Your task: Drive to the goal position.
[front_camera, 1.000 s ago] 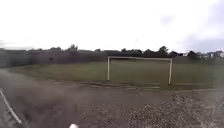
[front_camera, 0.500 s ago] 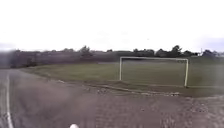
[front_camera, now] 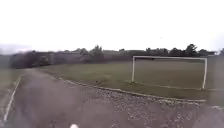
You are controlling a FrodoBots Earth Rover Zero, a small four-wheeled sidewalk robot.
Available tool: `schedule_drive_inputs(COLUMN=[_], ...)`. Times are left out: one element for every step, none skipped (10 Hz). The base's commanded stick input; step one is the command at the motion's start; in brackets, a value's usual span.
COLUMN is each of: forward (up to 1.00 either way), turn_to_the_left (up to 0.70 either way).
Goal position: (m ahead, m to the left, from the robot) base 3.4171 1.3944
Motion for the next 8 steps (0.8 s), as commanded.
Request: schedule_drive_inputs(forward=[0.70, 0.70, 0.70, 0.70, 0.70, 0.70, 0.70, 0.00], turn_to_the_left=[0.25, 0.24, 0.22, 0.21, 0.21, 0.22, 0.22, 0.00])
